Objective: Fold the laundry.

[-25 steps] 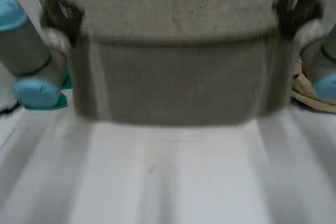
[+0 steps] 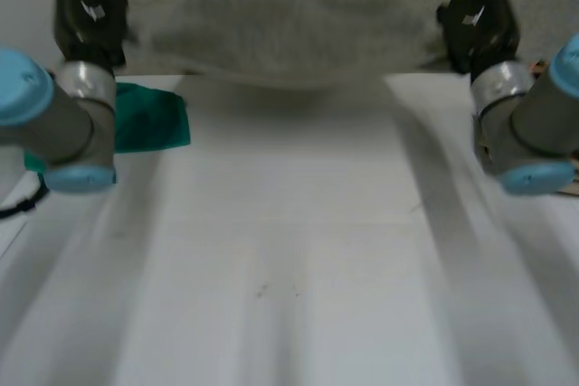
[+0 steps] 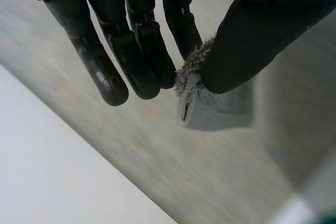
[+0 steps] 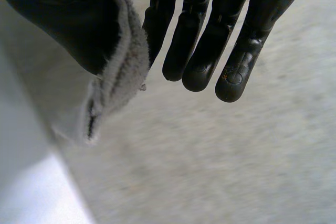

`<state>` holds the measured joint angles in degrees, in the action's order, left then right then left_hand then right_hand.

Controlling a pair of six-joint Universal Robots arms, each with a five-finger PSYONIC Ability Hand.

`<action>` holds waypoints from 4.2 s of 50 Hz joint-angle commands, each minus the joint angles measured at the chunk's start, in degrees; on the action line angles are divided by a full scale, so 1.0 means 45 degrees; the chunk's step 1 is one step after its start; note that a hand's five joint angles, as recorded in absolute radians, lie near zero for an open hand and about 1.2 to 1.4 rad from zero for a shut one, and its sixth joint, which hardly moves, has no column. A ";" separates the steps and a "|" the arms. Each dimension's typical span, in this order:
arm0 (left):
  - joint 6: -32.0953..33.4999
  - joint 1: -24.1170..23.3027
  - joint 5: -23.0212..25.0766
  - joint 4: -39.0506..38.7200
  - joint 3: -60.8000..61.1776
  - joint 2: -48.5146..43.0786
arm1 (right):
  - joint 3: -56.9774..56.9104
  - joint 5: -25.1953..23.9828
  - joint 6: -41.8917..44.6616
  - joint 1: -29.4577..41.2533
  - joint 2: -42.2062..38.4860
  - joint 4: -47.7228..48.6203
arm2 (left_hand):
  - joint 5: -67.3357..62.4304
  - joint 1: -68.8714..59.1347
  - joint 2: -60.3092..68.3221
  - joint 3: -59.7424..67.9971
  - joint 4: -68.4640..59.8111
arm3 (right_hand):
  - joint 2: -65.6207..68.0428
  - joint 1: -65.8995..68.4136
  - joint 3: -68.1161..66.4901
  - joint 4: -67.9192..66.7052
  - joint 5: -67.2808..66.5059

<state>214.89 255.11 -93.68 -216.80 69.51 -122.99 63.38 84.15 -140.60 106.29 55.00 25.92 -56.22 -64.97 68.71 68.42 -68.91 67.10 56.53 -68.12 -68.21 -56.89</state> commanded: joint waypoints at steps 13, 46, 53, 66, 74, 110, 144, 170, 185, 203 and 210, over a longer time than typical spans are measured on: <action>0.3259 0.0533 0.0018 0.4932 0.8124 0.2951 | 0.5131 -0.0419 0.1126 -0.1078 0.2207 -0.8665 | -0.3063 -0.3339 0.2509 0.2572 -0.2464 | 0.2866 0.5216 -0.2640 -0.2620 -0.2913; 0.3613 -0.0773 -0.0412 0.3159 0.2487 -0.0947 | 0.2676 0.1455 0.3530 -0.1940 -0.0775 -0.5975 | -0.3063 -0.3339 0.2509 0.2572 -0.2464 | 0.2866 0.5216 -0.2640 -0.2620 -0.2913; 0.3574 -0.1319 -0.0412 0.2848 0.0922 -0.2278 | 0.1521 0.1572 0.3277 -0.1628 -0.1734 -0.5390 | 1.2492 1.2216 -1.3046 -1.2983 1.3092 | -1.2689 -1.0339 1.2916 1.2935 1.2643; 0.3379 -0.1496 -0.0510 0.2534 0.3204 -0.0991 | 0.4994 -0.0045 -0.0295 -0.1549 0.1466 -0.4745 | 1.2492 1.2216 -1.3046 -1.2983 1.3092 | -1.2689 -1.0339 1.2916 1.2935 1.2643; 0.3067 -0.1516 -0.0412 0.2163 0.5217 0.0201 | 0.7964 -0.2332 -0.1255 -0.3266 0.3636 -0.5037 | 1.2492 1.2216 -1.3046 -1.2983 1.3092 | -1.2689 -1.0339 1.2916 1.2935 1.2643; 0.2852 -0.1731 -0.0510 0.1655 0.6096 0.1588 | 0.9764 -0.1591 0.3448 -0.6862 0.4164 -0.3046 | 1.2408 1.2131 -1.2962 -1.2898 1.3007 | 0.2866 0.5216 -0.2640 -0.2620 -0.2913; -0.0859 0.0359 -0.0354 0.1792 0.7777 0.4890 | 0.2439 -0.3138 0.2242 0.6811 -0.2028 0.0197 | 1.2407 1.2131 -1.2961 -1.2898 1.3007 | -1.2689 -1.0339 1.2916 1.2935 1.2643; -0.0898 -0.5305 0.0896 0.2202 0.6938 0.2548 | 0.7986 -0.0966 -0.4555 0.2611 0.2758 -0.3163 | 1.1734 1.1458 -1.2288 -1.2225 1.2334 | -0.8974 -0.6624 0.9201 0.9220 0.8927; -0.0820 -0.4586 0.0119 0.2612 0.4538 -0.0088 | 0.8181 -0.0322 -0.3599 0.2826 0.1782 -0.2695 | 1.1660 1.1384 -1.2214 -1.2151 1.2260 | -0.6915 -0.4566 0.7142 0.7162 0.6869; -0.0469 -0.4171 -0.1799 0.2807 0.6271 0.1294 | 0.8630 0.0342 -0.2310 0.2650 0.1801 -0.1620 | 1.1547 1.1271 -1.2101 -1.2038 1.2147 | 0.2866 0.5216 -0.2640 -0.2620 -0.2913; -0.0488 -0.4426 -0.1857 0.2885 0.7093 0.3110 | 0.8885 0.0498 -0.0672 0.2222 0.2484 -0.2243 | 1.1659 1.1383 -1.2213 -1.2150 1.2259 | 0.2866 0.5216 -0.2640 -0.2620 -0.2913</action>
<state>212.91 236.98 -102.41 -204.11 97.31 -117.47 102.26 85.77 -150.56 118.29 63.21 18.54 -2.71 -11.61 11.63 11.95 -11.78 66.21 51.86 -67.53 -67.58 -55.14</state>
